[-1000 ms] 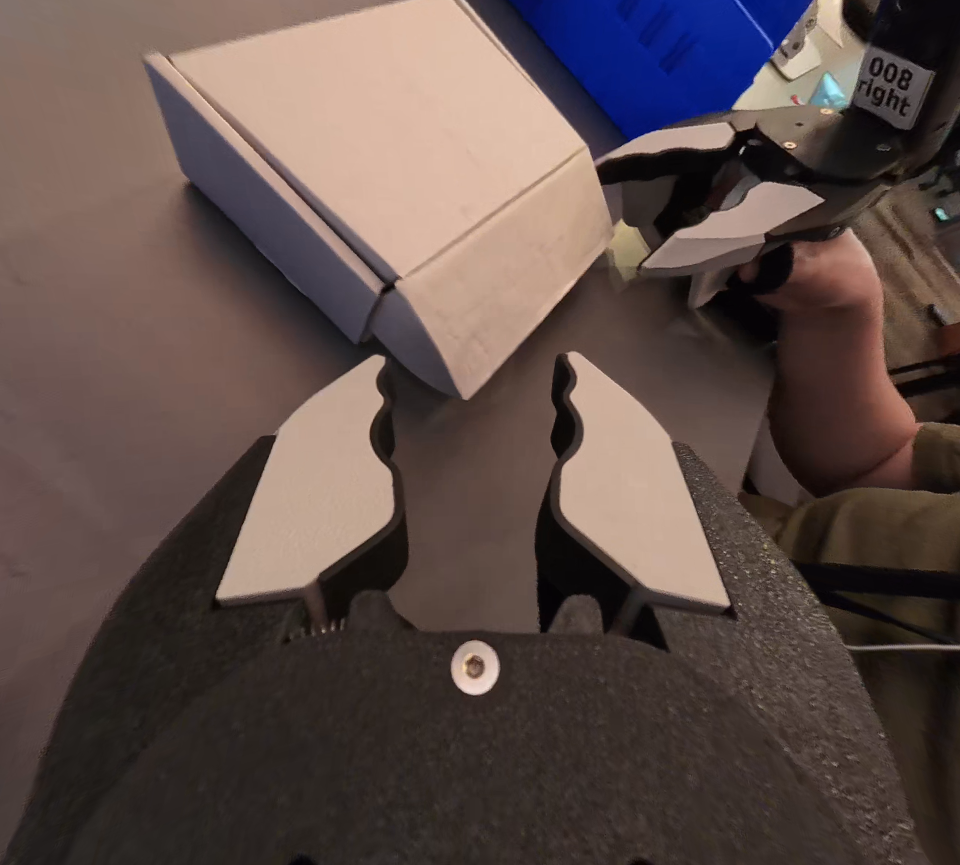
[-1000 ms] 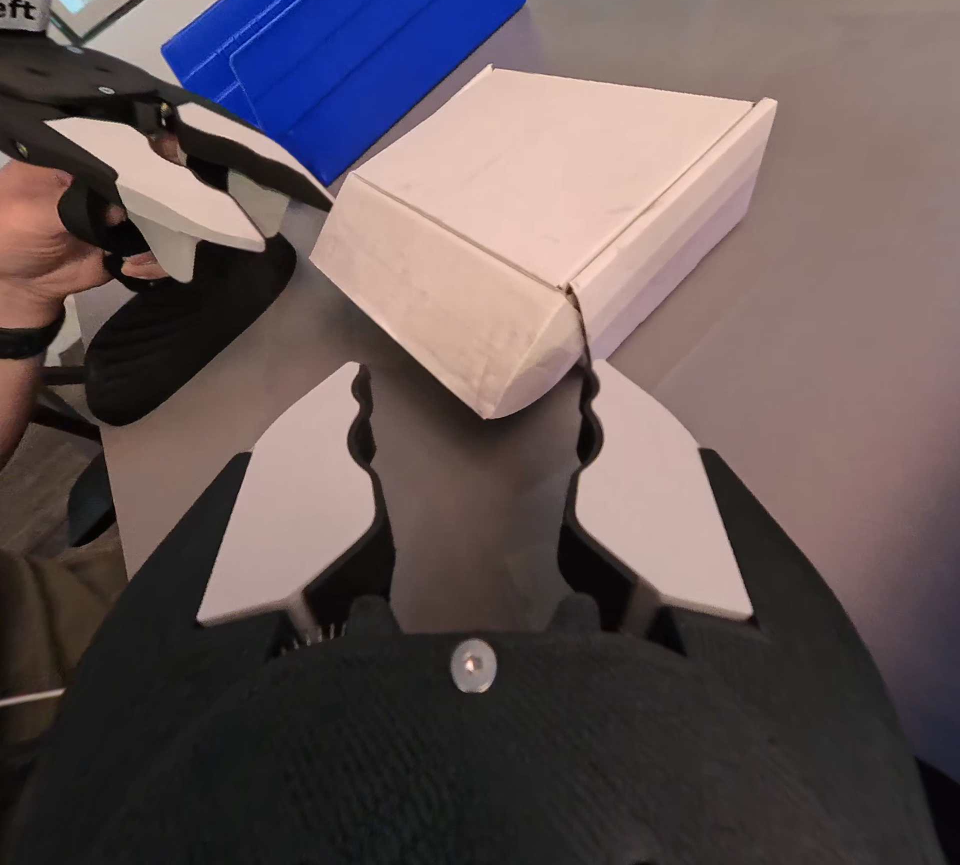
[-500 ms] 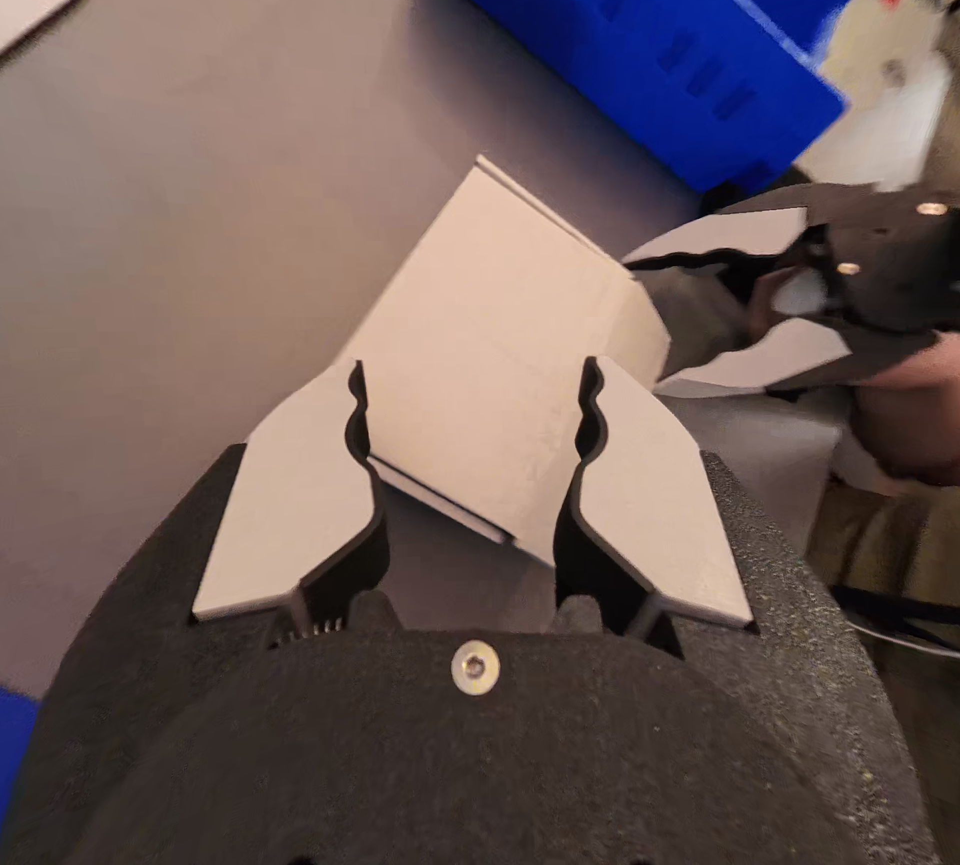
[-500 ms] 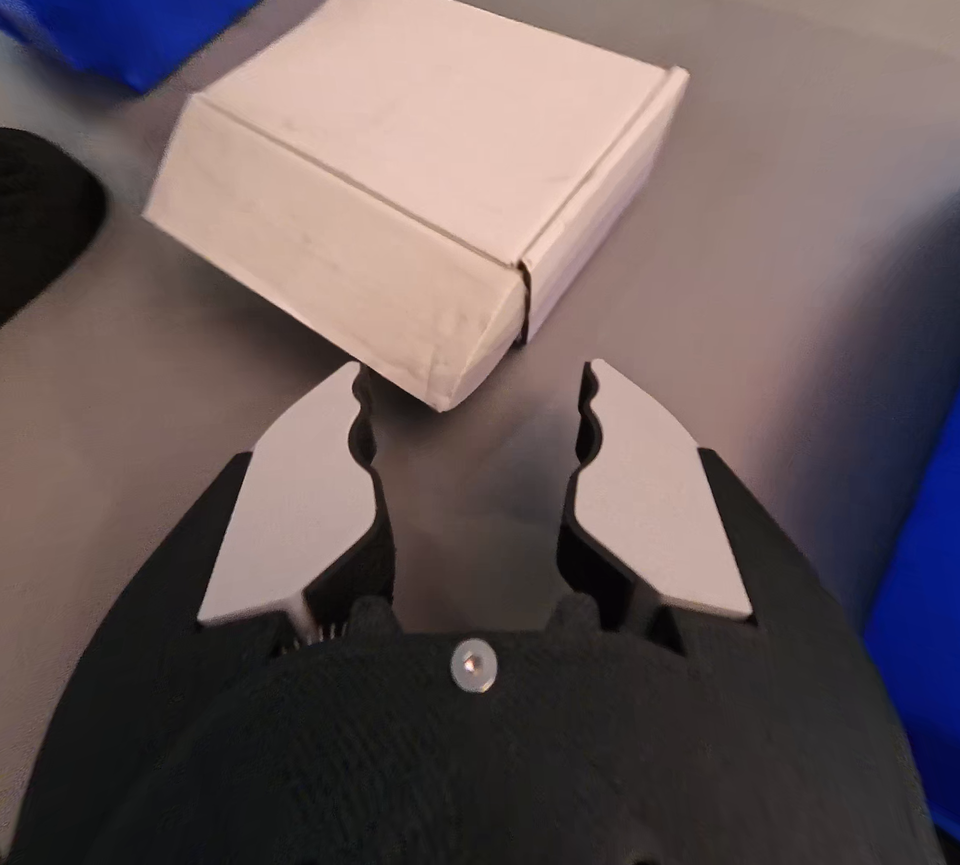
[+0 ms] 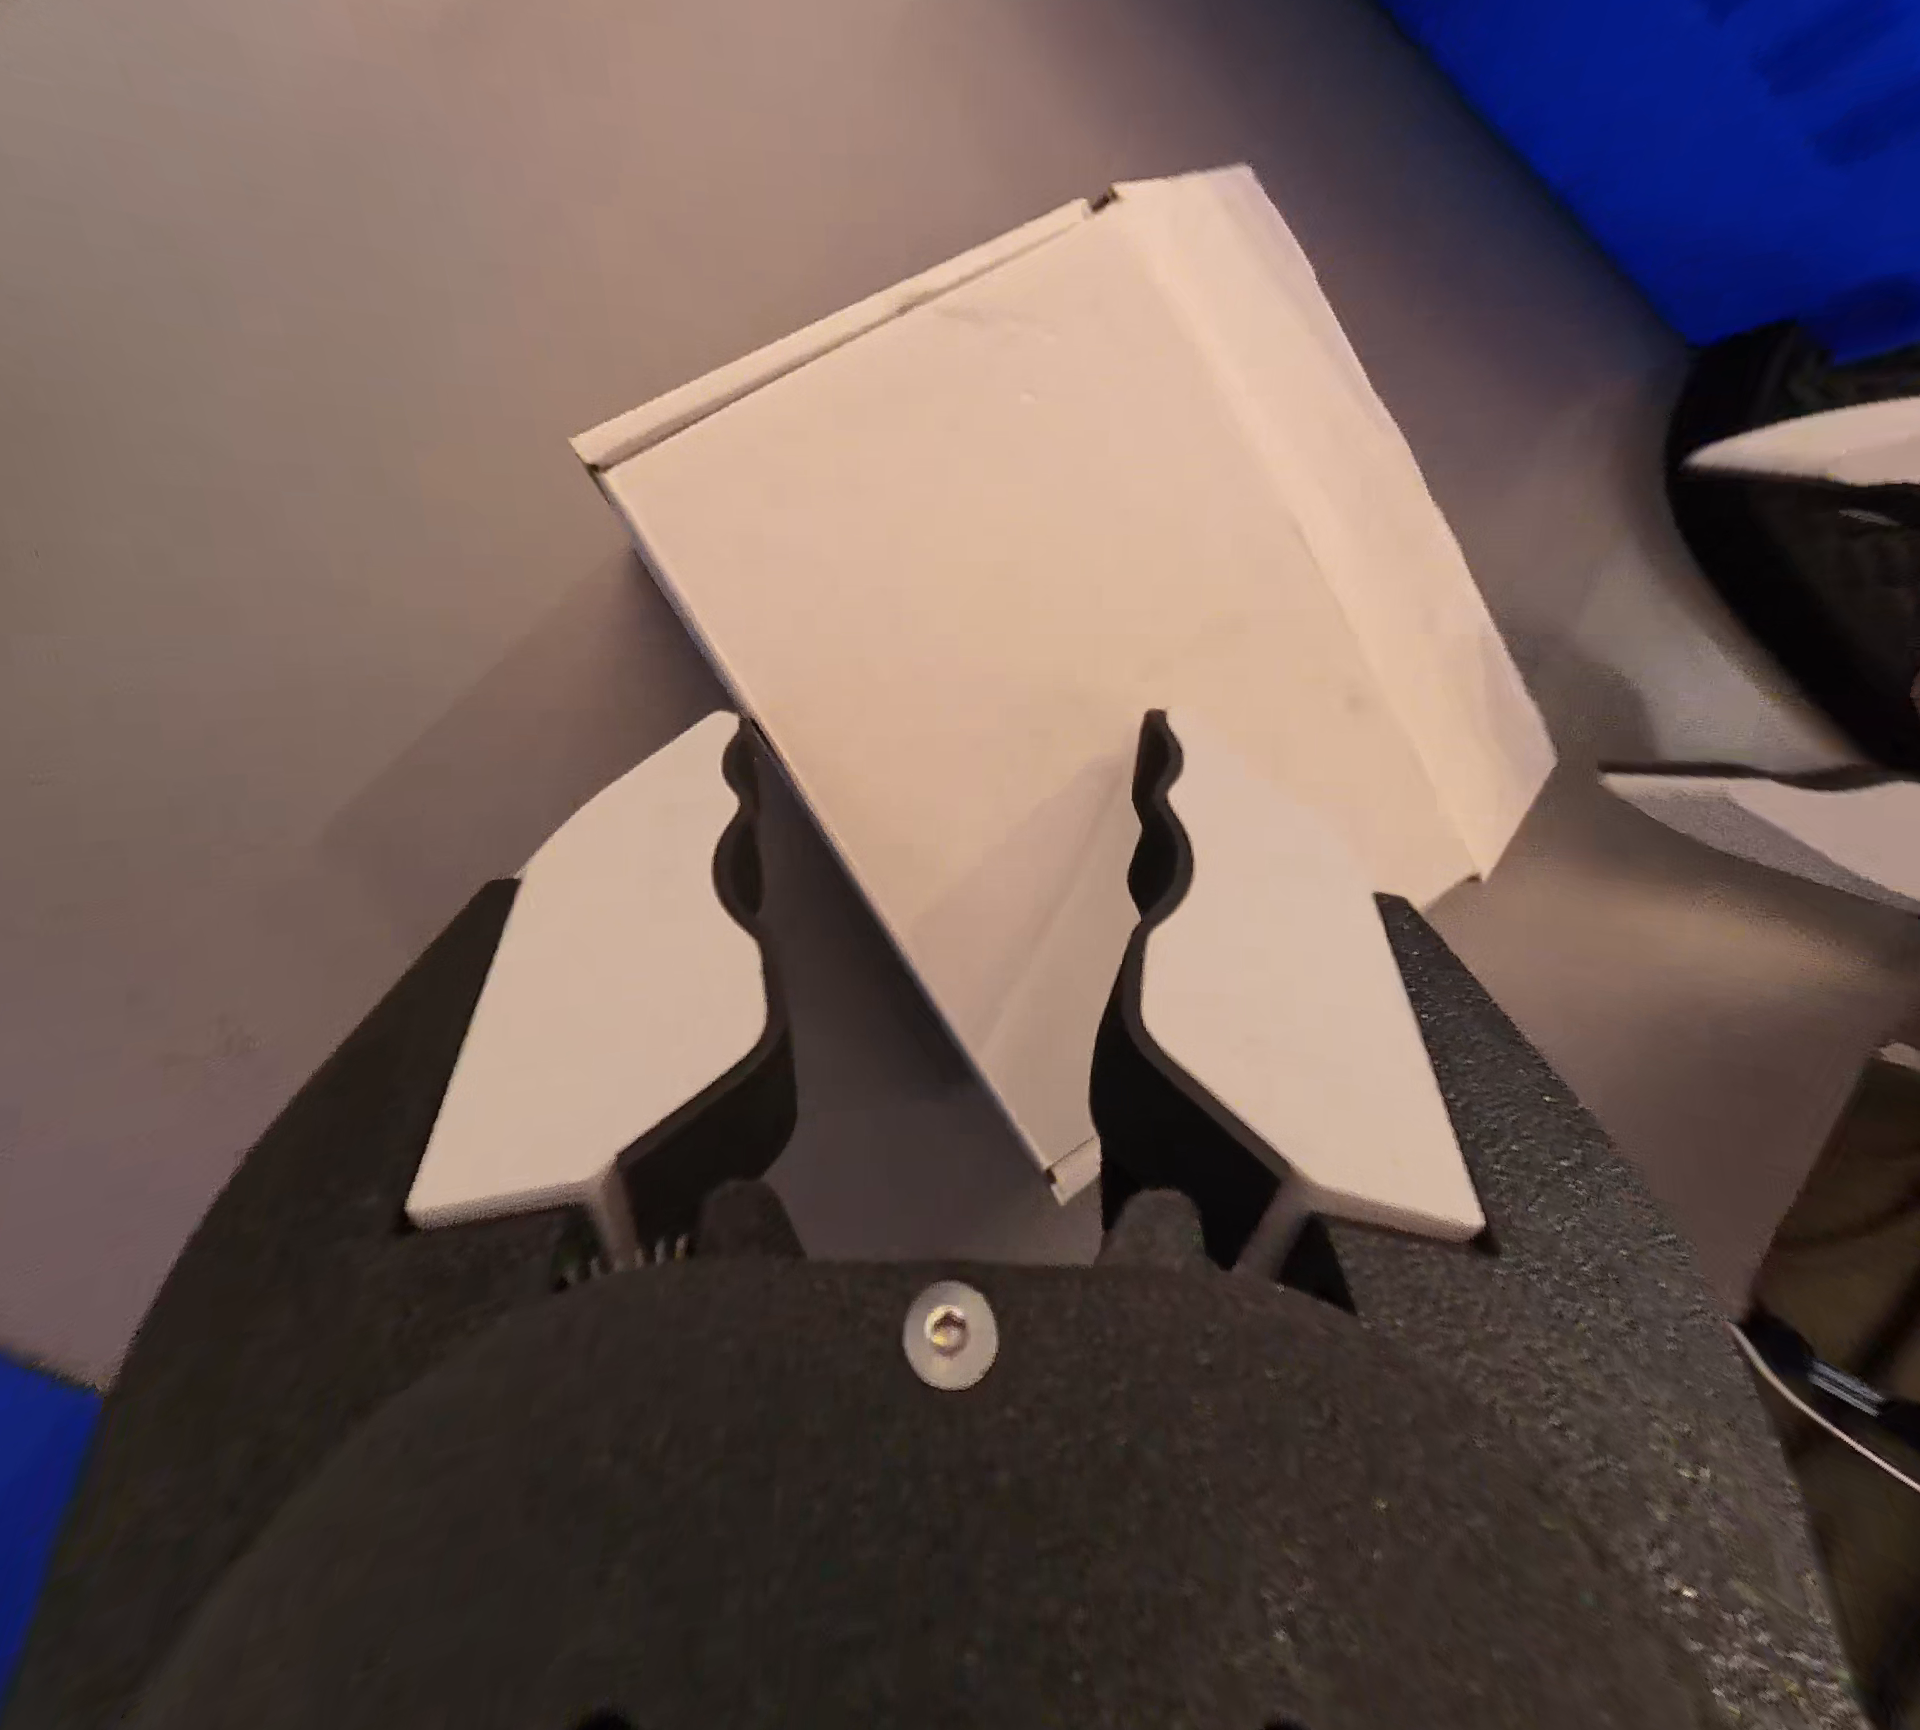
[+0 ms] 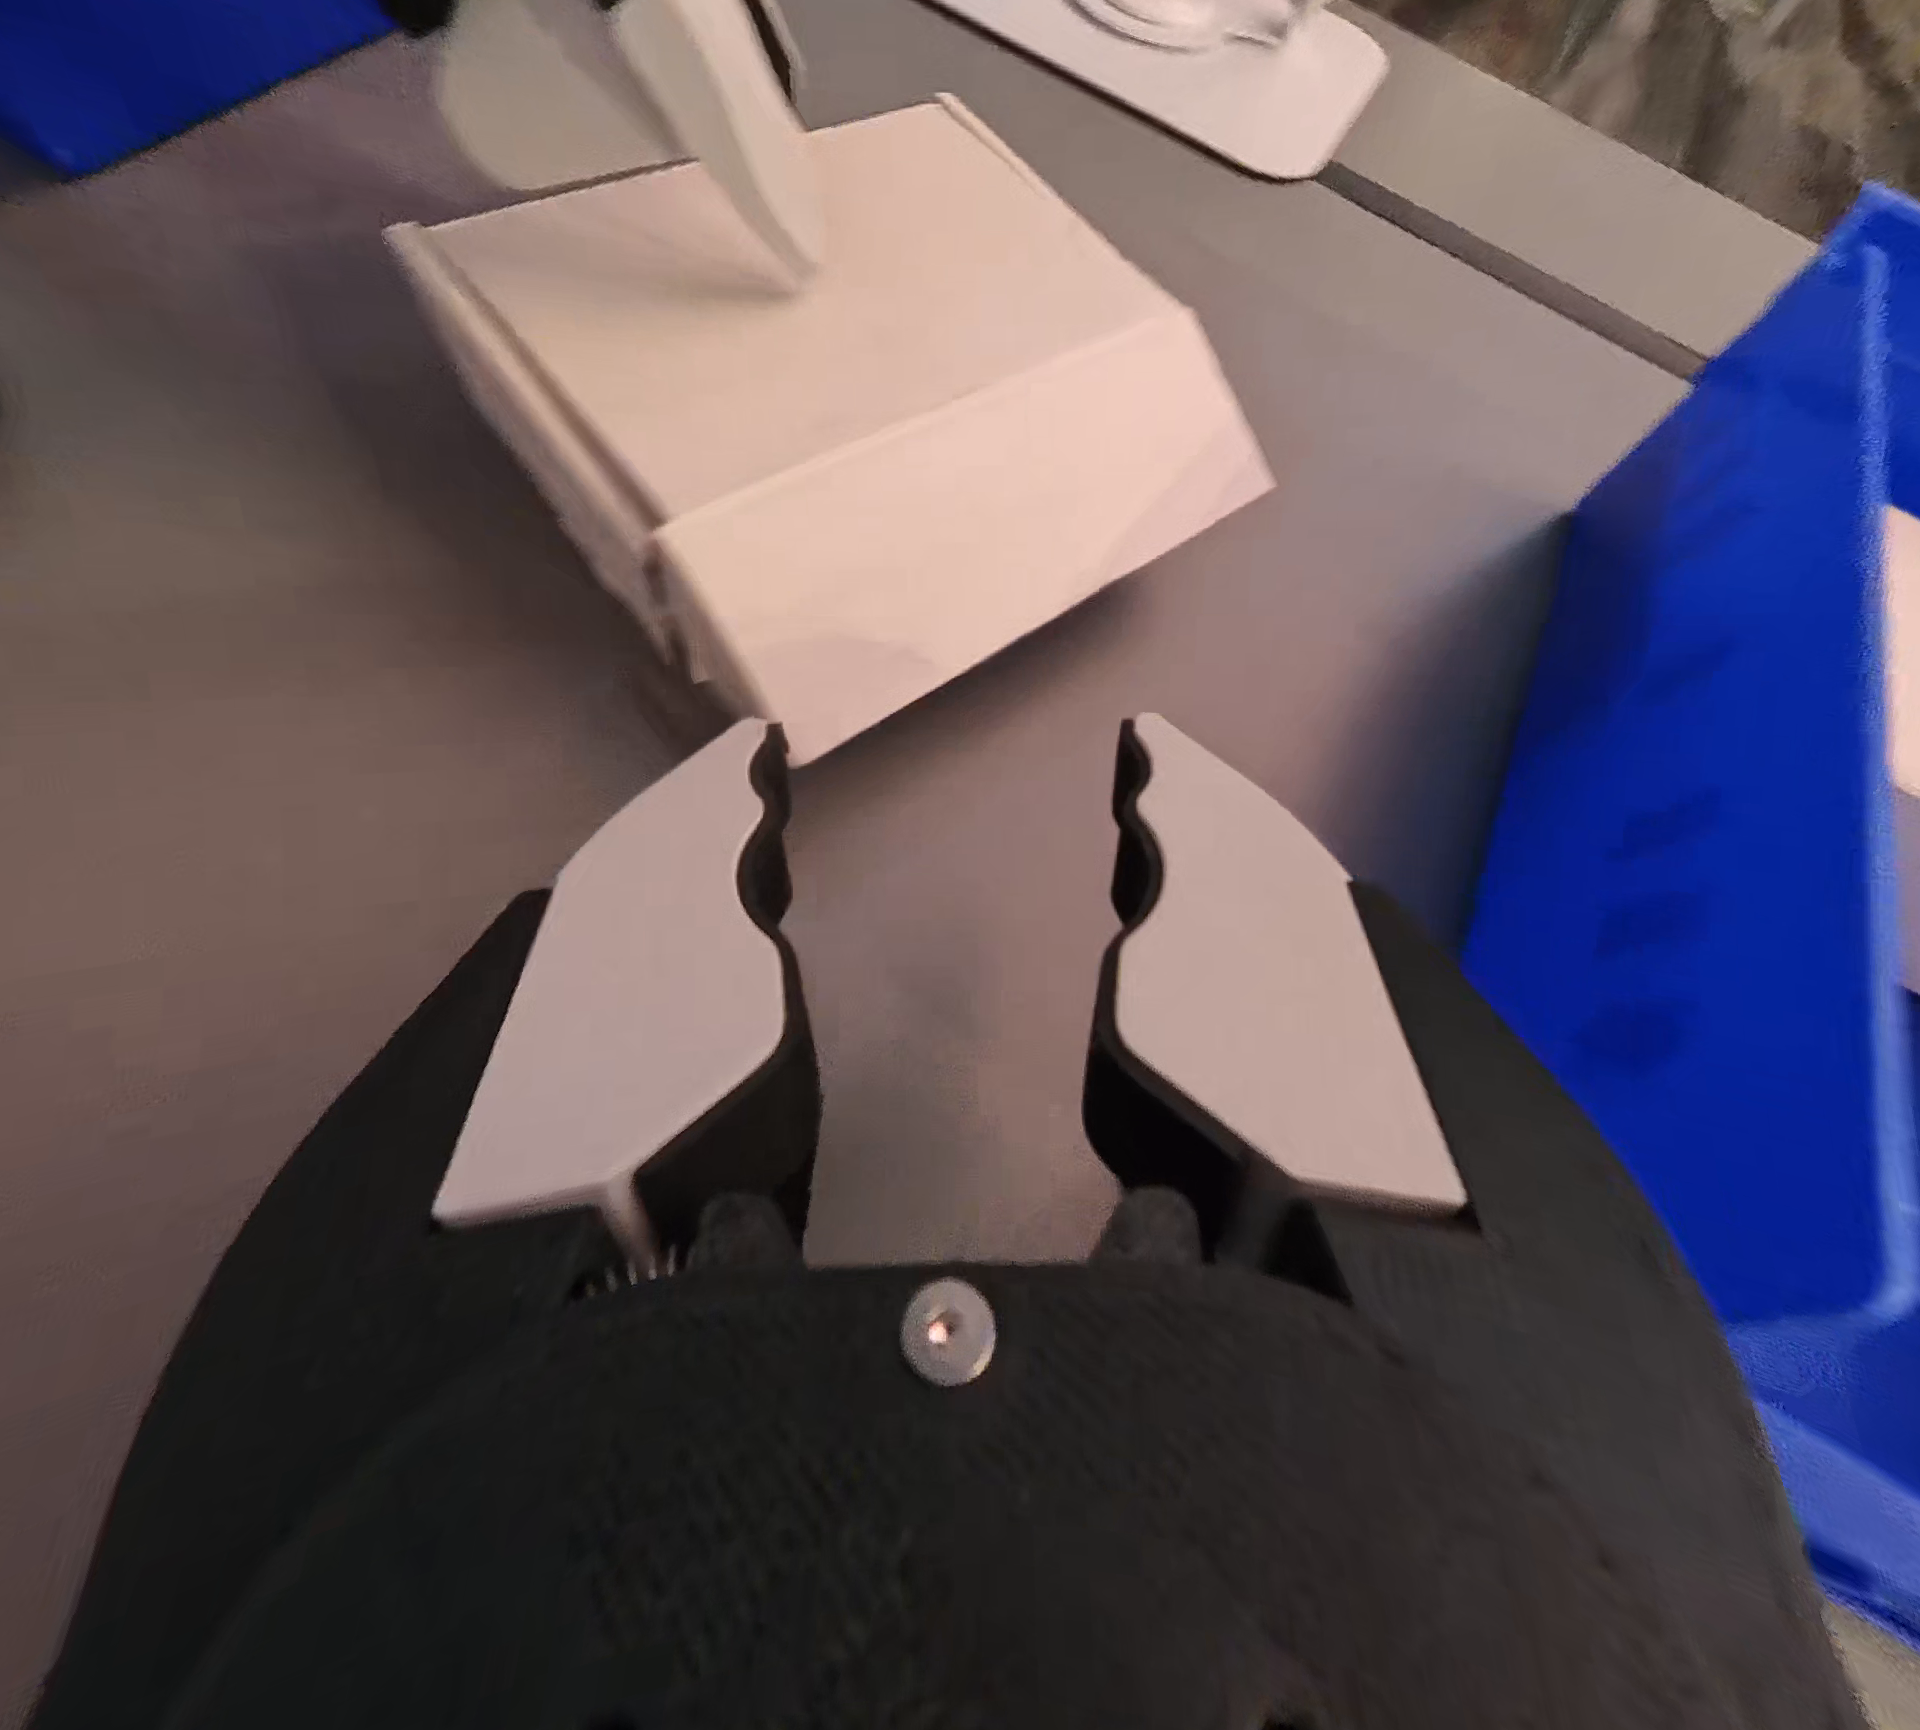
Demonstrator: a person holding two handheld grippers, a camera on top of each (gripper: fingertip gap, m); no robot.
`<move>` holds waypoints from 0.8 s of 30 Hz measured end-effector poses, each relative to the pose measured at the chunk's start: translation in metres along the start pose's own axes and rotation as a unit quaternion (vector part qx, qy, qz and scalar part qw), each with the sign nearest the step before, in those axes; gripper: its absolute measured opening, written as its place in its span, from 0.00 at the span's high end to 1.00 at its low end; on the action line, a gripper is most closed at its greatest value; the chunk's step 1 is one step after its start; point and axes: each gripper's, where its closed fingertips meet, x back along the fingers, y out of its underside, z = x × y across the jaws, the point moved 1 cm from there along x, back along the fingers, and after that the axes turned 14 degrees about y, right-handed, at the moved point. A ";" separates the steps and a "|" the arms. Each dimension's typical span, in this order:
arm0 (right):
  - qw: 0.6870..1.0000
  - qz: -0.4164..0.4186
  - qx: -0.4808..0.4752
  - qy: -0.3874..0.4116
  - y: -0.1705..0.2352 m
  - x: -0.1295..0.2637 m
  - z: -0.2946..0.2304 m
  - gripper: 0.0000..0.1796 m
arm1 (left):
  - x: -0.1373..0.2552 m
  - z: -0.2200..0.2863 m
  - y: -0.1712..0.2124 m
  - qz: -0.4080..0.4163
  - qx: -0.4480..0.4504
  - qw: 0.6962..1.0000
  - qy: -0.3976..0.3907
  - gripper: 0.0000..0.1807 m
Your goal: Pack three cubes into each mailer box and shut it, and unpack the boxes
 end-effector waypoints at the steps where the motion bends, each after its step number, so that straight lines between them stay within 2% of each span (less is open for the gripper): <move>1: 1.000 0.009 0.004 -0.020 0.002 0.004 -0.008 0.67 | 0.002 0.002 0.002 0.000 -0.010 1.000 -0.010 0.62; 6: 0.996 -0.019 -0.055 -0.068 0.022 0.001 -0.024 0.67 | 0.012 0.031 0.009 0.023 -0.065 0.998 -0.009 0.64; 9: 0.993 0.000 -0.081 -0.088 0.013 -0.008 -0.024 0.65 | 0.009 0.040 0.015 0.015 -0.119 0.992 -0.026 0.64; 12: 0.995 0.045 -0.031 -0.082 -0.005 -0.016 -0.023 0.62 | 0.000 0.041 0.018 -0.010 -0.175 0.983 -0.046 0.65; 14: 0.994 0.059 0.008 -0.091 -0.014 -0.018 -0.029 0.62 | -0.004 0.046 0.018 -0.014 -0.178 0.984 -0.024 0.66; 20: 0.990 0.031 0.122 -0.055 -0.006 -0.033 -0.028 0.62 | -0.006 0.045 0.018 -0.018 -0.168 0.986 0.001 0.65; 24: 0.991 0.028 0.113 -0.066 -0.005 -0.036 -0.029 0.63 | -0.006 0.045 0.018 -0.022 -0.175 0.984 0.006 0.65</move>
